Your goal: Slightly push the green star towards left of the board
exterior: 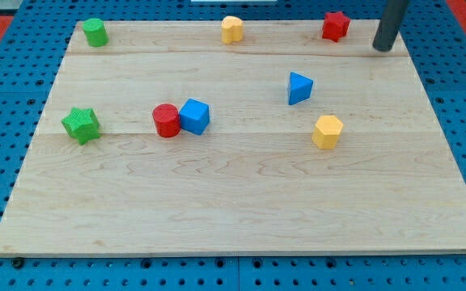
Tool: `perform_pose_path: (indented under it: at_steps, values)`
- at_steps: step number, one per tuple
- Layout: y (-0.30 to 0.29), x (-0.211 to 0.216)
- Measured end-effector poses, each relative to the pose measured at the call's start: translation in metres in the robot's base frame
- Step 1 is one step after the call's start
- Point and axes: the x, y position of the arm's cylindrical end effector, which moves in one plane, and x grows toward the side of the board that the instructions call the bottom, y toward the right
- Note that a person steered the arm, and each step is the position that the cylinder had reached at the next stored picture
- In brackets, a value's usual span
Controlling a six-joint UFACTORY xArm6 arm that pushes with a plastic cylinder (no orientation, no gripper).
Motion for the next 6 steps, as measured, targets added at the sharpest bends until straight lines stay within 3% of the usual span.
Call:
perform_pose_path:
  at_steps: [2, 4, 6]
  values:
    - [-0.018, 0.013]
    - [-0.132, 0.041]
    - [-0.133, 0.227]
